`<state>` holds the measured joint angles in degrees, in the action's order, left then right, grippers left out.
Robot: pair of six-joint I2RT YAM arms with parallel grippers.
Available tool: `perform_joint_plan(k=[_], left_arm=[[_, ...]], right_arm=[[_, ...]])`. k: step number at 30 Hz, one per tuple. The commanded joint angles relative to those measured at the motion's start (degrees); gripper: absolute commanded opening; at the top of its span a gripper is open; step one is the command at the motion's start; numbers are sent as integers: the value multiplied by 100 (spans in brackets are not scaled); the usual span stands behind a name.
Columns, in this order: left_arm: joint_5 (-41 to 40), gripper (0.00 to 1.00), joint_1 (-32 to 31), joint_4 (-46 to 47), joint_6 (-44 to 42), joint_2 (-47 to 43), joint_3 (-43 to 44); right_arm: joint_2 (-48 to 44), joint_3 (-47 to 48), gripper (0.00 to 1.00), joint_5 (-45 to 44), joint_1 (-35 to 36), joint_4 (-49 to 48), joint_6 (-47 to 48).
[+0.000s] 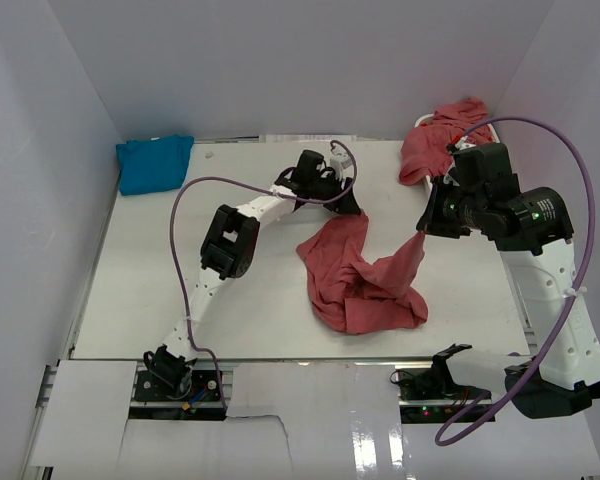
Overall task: Fold and stack the t-shirts
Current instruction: Flatten out the tshirt
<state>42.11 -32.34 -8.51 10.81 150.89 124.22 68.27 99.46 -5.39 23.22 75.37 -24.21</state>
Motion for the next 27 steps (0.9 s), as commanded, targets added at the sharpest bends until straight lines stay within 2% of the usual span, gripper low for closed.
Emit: perform_joint_plan(k=[1, 10, 12, 13, 16, 19, 20, 23, 25, 27], left_arm=[[289, 59, -141, 8, 0, 116, 146], [246, 56, -273, -124, -246, 160, 32], [219, 51, -273, -168, -255, 195, 58], [167, 40, -273, -186, -255, 213, 58], [0, 26, -299, -317, -342, 309, 163], [-264, 24, -387, -616, -701, 380, 199], [-430, 16, -396, -669, -738, 389, 173], [-694, 0, -405, -687, -721, 389, 120], [-914, 0, -405, -713, -659, 345, 85], [-1475, 0, -396, -748, -580, 249, 58]], right_arm=[[-103, -50, 8, 47, -28, -40, 65], [-130, -120, 8, 29, -28, -40, 65], [-130, -120, 8, 29, -28, -40, 56], [-147, -120, 8, 29, -28, -40, 65], [-147, -129, 8, 29, -37, -40, 56], [-121, -111, 8, 46, -37, -40, 65], [-121, -102, 8, 47, -37, -40, 65], [-112, -111, 8, 55, -37, -40, 74], [-103, -120, 8, 47, -37, -40, 83], [-95, -146, 8, 29, -46, -40, 91]])
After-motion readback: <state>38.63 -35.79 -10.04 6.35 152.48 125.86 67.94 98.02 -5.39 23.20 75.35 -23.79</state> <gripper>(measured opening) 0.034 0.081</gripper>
